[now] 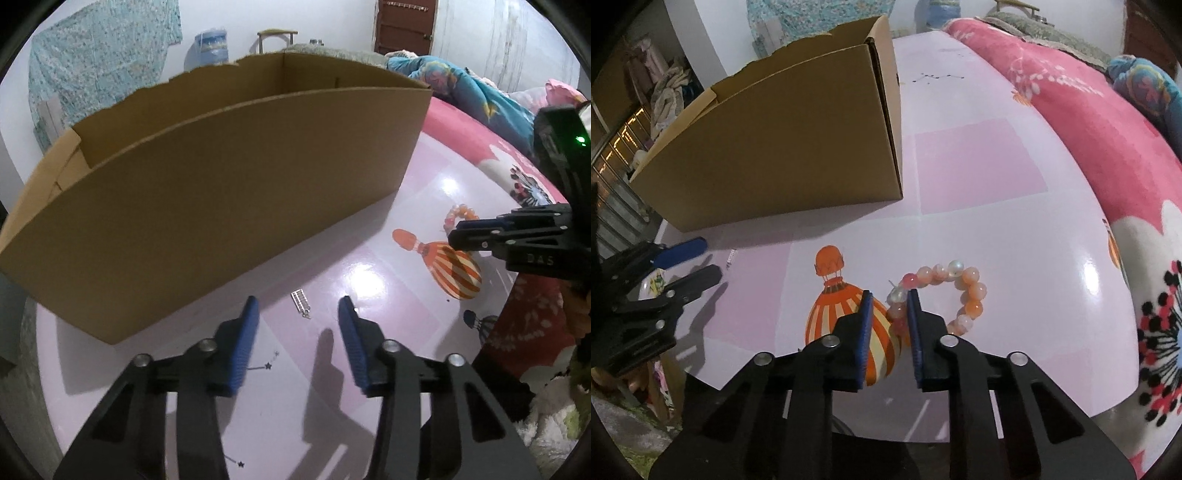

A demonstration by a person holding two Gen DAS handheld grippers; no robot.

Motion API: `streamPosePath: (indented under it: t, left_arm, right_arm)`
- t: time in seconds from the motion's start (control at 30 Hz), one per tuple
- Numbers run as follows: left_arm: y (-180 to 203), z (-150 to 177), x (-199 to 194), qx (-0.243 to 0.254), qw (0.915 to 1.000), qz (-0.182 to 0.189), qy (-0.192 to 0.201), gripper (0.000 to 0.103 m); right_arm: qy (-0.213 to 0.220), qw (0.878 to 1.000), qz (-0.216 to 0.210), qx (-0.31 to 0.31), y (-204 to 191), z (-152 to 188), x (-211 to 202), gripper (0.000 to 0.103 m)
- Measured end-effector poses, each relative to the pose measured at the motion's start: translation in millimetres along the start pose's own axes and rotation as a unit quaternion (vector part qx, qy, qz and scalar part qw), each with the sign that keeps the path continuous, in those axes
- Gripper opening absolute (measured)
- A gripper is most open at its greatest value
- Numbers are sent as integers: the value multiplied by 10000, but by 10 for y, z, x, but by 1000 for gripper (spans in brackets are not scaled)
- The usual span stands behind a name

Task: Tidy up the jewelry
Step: 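Close the left tool on the silver comb earring while the right tool closes on the pink bracelet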

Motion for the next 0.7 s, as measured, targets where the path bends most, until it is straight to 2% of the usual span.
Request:
streamPosePath:
  t: [0.23, 0.43, 0.7]
  left_arm:
    - [9, -47, 105, 71, 9996, -13, -259, 26]
    - [30, -56, 131, 152, 9994, -101, -307, 16]
    - [22, -97, 135, 143, 9992, -129, -362, 10]
  right_arm:
    - [53, 9995, -282, 134, 4, -27, 31, 13]
    - [19, 9968, -778, 158, -79, -16, 76, 13]
    - [80, 9966, -818, -14, -147, 5, 84, 13]
Point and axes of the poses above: each gripper's, at about its wrist camera, not at the fingertips, and x roughly the way its jaws point, y to its right, z to its underside, the point moved 3 cm from there along x, roughly the way its jaws point, and after that the axes turned 6 degrees about -z, right-handed, at the moved point
